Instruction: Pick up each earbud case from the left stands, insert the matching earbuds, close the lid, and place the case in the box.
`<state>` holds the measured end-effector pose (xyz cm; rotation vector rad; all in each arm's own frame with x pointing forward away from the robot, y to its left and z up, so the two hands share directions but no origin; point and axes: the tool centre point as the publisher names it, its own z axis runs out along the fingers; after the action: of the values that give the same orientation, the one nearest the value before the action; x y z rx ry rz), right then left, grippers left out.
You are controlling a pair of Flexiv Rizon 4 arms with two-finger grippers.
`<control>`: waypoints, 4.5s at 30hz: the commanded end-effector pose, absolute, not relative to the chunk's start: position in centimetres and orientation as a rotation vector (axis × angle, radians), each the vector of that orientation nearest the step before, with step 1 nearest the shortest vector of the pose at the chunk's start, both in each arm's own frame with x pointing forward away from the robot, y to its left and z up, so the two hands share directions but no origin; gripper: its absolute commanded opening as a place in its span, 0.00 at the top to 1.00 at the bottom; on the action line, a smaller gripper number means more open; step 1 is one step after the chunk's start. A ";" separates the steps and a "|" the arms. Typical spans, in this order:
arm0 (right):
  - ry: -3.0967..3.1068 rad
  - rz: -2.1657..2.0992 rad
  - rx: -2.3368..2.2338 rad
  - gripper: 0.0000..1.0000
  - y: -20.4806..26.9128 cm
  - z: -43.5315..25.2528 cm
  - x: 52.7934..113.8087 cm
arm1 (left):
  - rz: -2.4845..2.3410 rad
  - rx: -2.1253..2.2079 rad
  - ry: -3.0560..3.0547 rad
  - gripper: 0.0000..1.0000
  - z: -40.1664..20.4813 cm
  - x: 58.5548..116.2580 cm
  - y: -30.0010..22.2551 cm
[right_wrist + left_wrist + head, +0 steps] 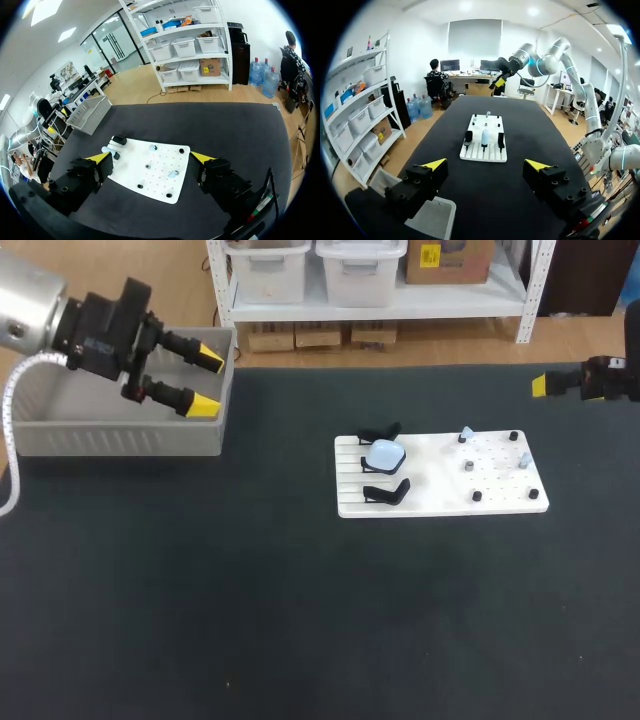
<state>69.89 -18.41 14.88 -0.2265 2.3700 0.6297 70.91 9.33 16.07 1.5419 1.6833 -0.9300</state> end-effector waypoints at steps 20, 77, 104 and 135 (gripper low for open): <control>2.370 0.630 -0.227 0.00 -18.4 14.9 69.9 | -0.993 1.616 1.581 0.00 10.6 71.9 3.0; 2.370 0.630 -0.227 0.00 -18.4 14.9 69.9 | -1.118 1.579 1.535 0.20 3.2 70.3 -8.8; 2.370 0.630 -0.227 0.00 -18.4 14.9 69.9 | -1.125 1.600 1.545 0.43 2.0 71.4 -10.5; 2.370 0.630 -0.227 0.00 -18.4 14.9 69.9 | -1.148 1.623 1.548 0.45 1.5 71.6 -11.8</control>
<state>69.89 -18.41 14.88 -0.2265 2.3699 0.6298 71.41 -11.61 1.65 1.6205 1.5471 -1.1463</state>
